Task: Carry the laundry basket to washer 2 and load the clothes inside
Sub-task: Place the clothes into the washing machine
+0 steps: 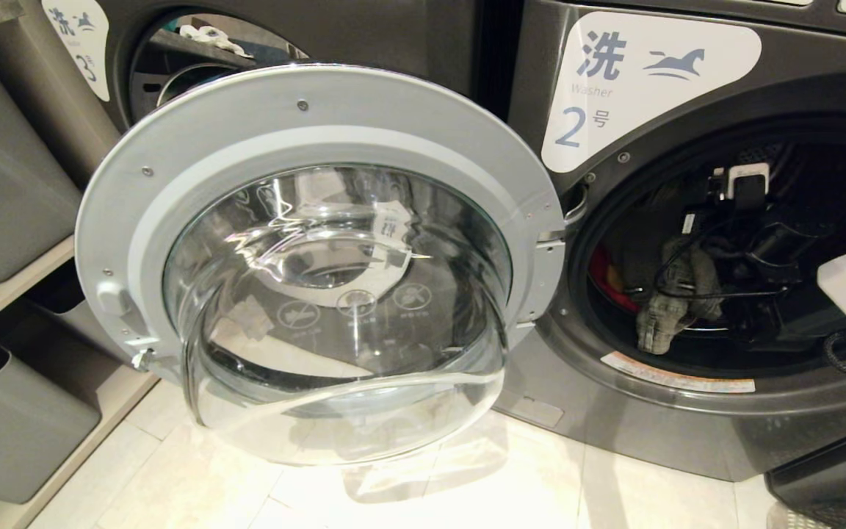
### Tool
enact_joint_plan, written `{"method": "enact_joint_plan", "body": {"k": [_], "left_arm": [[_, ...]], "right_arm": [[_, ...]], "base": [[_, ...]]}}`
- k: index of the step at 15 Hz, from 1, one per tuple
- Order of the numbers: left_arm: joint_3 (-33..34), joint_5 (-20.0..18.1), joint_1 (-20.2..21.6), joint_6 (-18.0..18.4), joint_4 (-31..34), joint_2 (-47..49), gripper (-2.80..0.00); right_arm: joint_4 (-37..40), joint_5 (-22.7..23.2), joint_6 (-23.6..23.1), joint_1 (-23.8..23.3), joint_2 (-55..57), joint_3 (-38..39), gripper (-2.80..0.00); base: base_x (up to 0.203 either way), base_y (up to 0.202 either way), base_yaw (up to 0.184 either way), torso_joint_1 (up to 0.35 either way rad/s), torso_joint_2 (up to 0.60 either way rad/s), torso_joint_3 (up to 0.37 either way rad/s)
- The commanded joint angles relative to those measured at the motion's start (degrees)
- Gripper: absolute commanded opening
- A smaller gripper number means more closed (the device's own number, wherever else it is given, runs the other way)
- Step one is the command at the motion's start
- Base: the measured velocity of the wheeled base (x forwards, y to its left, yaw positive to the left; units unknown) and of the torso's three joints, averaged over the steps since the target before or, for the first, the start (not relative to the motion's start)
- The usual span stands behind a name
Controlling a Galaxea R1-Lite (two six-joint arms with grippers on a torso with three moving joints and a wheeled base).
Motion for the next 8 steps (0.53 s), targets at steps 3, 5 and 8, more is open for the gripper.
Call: {"method": "enact_joint_plan", "body": {"k": [3, 5, 8], "left_arm": [[0.62, -0.01, 0.02, -0.02, -0.02, -0.01, -2.8], [0.62, -0.01, 0.02, -0.02, -0.02, 0.0, -2.8], [0.62, -0.1, 0.02, 0.07, -0.02, 0.0, -2.8]], "right_arm": [[0.23, 0.02, -0.42, -0.68, 10.06, -9.32, -2.8], [1.43, 0.18, -0.49, -1.14, 11.71, -12.6, 0.0], [3.9, 3.09, 0.03, -2.01, 12.88, -15.25, 0.0]], "base": [[0.0, 0.0, 0.0, 0.0, 0.0, 0.0], [0.0, 0.0, 0.0, 0.0, 0.0, 0.0], [0.0, 0.0, 0.0, 0.0, 0.0, 0.0]]}}
